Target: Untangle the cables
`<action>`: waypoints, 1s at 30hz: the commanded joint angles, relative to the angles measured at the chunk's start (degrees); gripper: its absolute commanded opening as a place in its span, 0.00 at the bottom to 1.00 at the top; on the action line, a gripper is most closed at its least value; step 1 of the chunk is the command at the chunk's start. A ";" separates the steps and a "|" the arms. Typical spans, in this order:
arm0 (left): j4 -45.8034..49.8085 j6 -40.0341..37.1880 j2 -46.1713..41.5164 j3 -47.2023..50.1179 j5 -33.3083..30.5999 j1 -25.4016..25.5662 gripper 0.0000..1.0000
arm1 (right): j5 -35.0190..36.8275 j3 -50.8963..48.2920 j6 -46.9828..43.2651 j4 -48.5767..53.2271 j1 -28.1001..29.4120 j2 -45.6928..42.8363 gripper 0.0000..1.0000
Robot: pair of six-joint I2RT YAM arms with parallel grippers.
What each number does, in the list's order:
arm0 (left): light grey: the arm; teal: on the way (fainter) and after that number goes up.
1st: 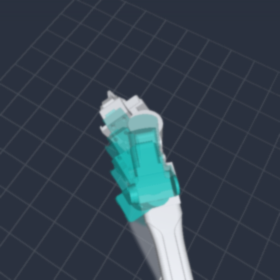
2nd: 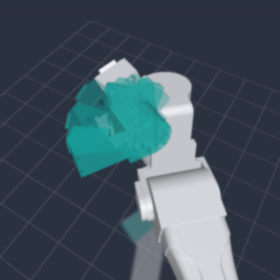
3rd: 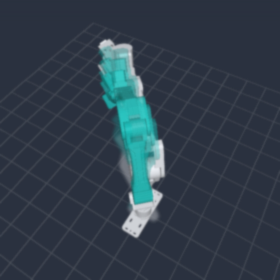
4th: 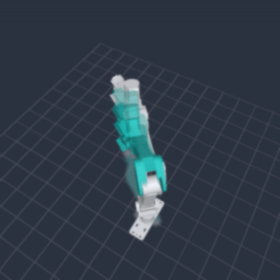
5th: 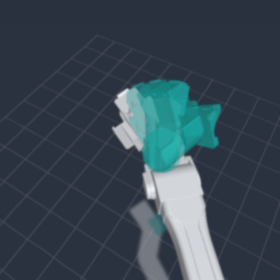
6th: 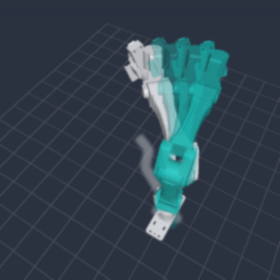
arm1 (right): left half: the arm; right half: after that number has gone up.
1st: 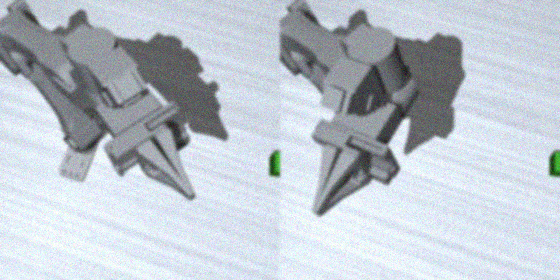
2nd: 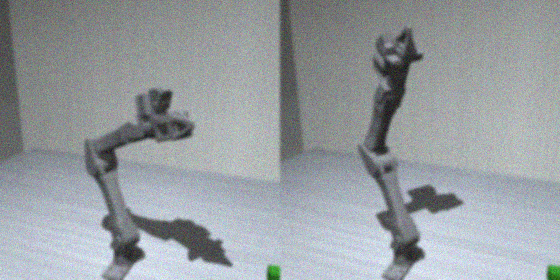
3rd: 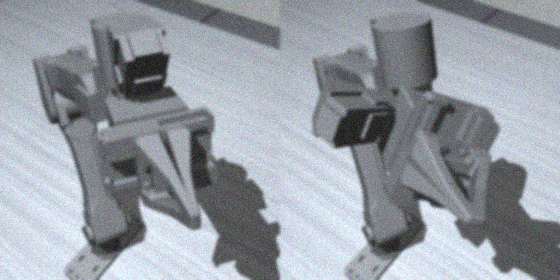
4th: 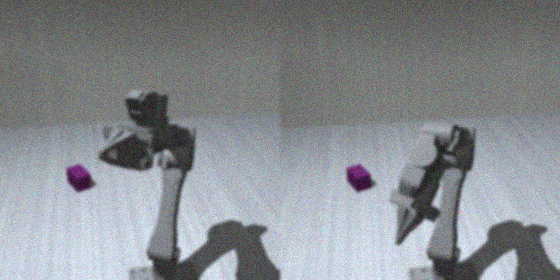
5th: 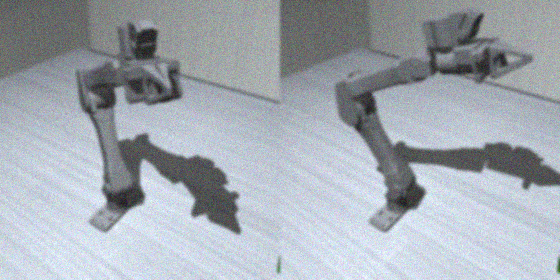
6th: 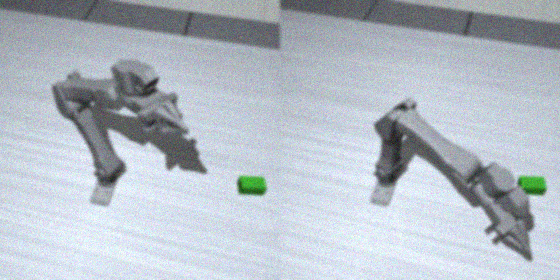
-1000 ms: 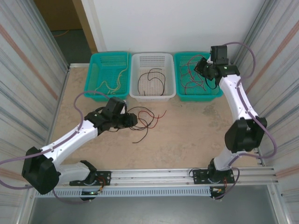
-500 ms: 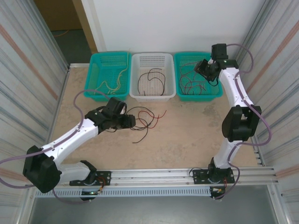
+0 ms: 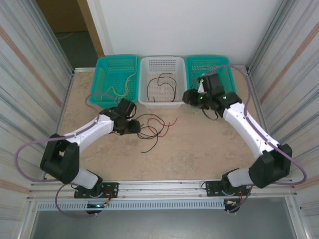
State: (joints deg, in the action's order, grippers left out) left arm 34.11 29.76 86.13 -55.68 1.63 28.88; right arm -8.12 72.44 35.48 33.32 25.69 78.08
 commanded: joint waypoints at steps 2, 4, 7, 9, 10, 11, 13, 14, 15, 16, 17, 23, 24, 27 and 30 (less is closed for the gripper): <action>-1.85 0.11 5.29 -2.86 -1.62 0.97 0.49 | 3.94 -5.09 1.30 -2.70 5.08 -3.40 0.46; -1.85 0.76 7.33 -3.90 -2.47 1.49 0.47 | 4.57 -5.89 1.60 -2.73 6.83 -3.69 0.46; -0.84 1.48 10.20 -5.88 -3.72 1.96 0.45 | 4.89 -5.74 1.87 -2.30 7.87 -3.30 0.45; 0.40 1.89 12.21 -7.30 -4.60 2.05 0.42 | 4.47 -5.29 2.04 -2.67 7.95 -3.20 0.45; 0.59 2.09 12.94 -7.56 -4.68 2.05 0.41 | 4.40 -5.13 2.04 -2.85 7.95 -3.26 0.44; 0.61 2.21 13.61 -7.78 -4.68 2.05 0.40 | 4.26 -4.87 2.13 -3.08 8.04 -3.29 0.44; 0.77 2.15 14.86 -8.35 -4.36 2.05 0.38 | 4.25 -4.38 2.21 -3.33 8.04 -3.50 0.44; 1.07 2.08 15.56 -8.69 -4.19 2.05 0.37 | 4.29 -4.20 2.22 -3.42 8.06 -3.61 0.44; 1.33 2.02 16.20 -9.05 -3.91 2.05 0.36 | 4.36 -4.11 2.22 -3.44 8.06 -3.79 0.44; 1.55 2.00 16.51 -9.34 -3.82 2.05 0.35 | 4.42 -4.05 2.22 -3.39 7.99 -3.90 0.44; 1.79 1.95 16.85 -9.67 -3.75 2.05 0.34 | 4.67 -3.98 2.14 -3.37 8.01 -4.19 0.44; 2.37 1.95 17.08 -10.20 -3.12 2.13 0.15 | 5.74 -4.15 1.79 -3.17 7.97 -5.94 0.44; 2.37 2.05 16.53 -10.08 -3.20 2.22 0.12 | 5.80 -4.22 1.78 -3.17 7.90 -6.23 0.43; 2.90 0.99 14.18 -10.06 -3.25 3.33 0.03 | 5.35 -4.15 1.70 -3.26 7.97 -6.61 0.43; 5.73 -0.89 12.03 -11.61 -7.31 6.20 0.00 | 5.04 -3.98 1.62 -3.29 7.96 -6.56 0.43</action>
State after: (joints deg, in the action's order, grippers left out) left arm 36.25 30.89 101.67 -64.77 -2.46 32.82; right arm -3.86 66.63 36.99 30.63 33.41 72.66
